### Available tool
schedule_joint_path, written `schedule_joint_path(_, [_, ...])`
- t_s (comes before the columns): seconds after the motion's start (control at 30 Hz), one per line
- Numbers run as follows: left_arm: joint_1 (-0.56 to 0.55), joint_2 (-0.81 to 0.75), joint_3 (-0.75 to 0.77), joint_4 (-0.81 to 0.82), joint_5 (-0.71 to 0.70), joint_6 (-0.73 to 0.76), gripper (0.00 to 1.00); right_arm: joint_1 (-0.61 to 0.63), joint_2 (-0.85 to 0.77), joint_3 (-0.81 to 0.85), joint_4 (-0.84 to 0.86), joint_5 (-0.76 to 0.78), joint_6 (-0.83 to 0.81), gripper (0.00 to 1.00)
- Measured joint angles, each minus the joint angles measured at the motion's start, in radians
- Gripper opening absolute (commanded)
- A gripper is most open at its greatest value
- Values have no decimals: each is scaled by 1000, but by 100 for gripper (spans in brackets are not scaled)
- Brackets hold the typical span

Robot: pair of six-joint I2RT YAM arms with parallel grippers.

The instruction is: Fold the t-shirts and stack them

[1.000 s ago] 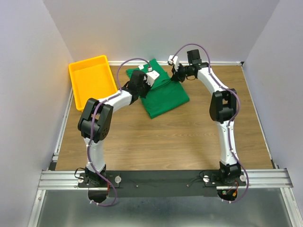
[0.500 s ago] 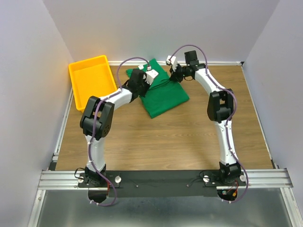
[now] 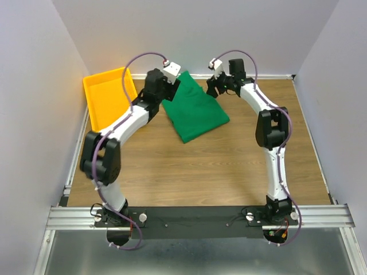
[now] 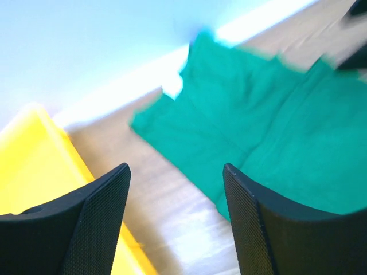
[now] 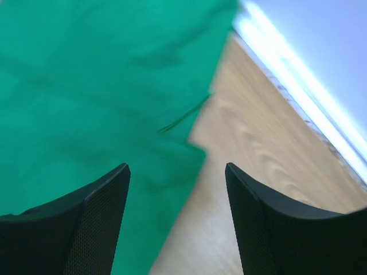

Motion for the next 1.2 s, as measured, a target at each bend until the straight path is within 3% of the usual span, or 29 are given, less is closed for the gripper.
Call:
schedule_joint_path(0.13, [-23, -180, -88, 3, 132, 108, 71, -57, -145, -198, -98, -278, -230, 78])
schedule_joint_path(0.2, [-79, -237, -130, -32, 182, 158, 71, -101, -180, -196, -267, -358, -517, 79])
schedule_joint_path(0.33, [-265, -262, -243, -105, 229, 218, 70, -160, -171, -103, -626, -359, -967, 79])
schedule_joint_path(0.43, [-366, -240, -339, -161, 245, 226, 70, -157, -166, -128, -750, -330, -1122, 79])
schedule_joint_path(0.67, [-377, -109, -350, -185, 202, 207, 68, -133, -166, -213, -818, -317, -1212, 80])
schedule_joint_path(0.93, [-377, 54, -238, -185, 97, 202, 59, -134, -175, -265, -812, -321, -1213, 80])
schedule_joint_path(1.1, [-377, 110, -220, -188, -13, 176, 52, -135, -203, -320, -806, -326, -1215, 80])
schedule_joint_path(1.2, [-377, 119, -220, -187, -55, 149, 38, -134, -211, -325, -796, -327, -1215, 80])
